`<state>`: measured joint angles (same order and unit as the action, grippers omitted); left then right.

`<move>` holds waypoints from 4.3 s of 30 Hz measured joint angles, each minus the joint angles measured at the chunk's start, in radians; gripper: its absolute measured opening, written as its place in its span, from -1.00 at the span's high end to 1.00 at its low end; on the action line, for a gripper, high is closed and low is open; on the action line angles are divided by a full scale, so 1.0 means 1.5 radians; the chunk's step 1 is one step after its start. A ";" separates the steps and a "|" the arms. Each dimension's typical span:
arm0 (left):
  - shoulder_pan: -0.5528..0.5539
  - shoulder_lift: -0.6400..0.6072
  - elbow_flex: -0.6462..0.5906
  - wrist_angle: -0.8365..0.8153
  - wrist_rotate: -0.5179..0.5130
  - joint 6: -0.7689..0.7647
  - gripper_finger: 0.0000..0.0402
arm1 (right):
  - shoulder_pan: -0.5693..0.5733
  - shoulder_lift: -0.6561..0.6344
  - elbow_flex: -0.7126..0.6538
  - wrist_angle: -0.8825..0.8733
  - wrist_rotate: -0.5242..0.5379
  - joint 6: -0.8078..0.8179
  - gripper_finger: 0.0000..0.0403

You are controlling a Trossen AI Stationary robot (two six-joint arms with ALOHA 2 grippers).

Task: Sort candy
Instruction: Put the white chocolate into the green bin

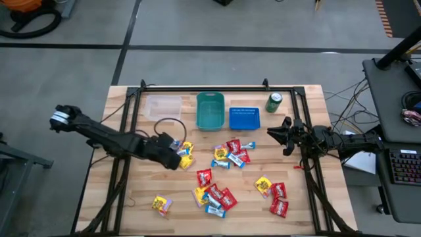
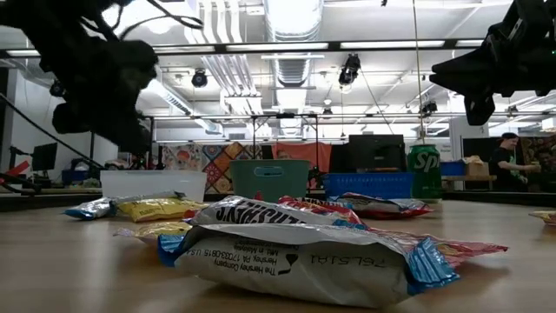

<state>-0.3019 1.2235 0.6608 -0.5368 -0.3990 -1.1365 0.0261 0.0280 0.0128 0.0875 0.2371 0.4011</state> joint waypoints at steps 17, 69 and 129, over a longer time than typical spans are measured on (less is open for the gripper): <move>-0.006 0.203 0.139 -0.259 0.073 -0.091 0.24 | 0.000 0.000 0.000 0.000 -0.006 0.000 0.66; -0.073 0.136 0.152 -0.284 0.042 -0.022 1.00 | 0.000 0.000 0.000 0.000 -0.025 0.030 0.66; 0.439 0.301 0.174 0.471 0.086 0.728 0.58 | 0.000 0.001 0.000 0.000 0.086 0.059 0.44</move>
<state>0.3565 1.6757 0.9223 0.1698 -0.2695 -0.0442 0.0257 0.0292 0.0131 0.0874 0.3659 0.4896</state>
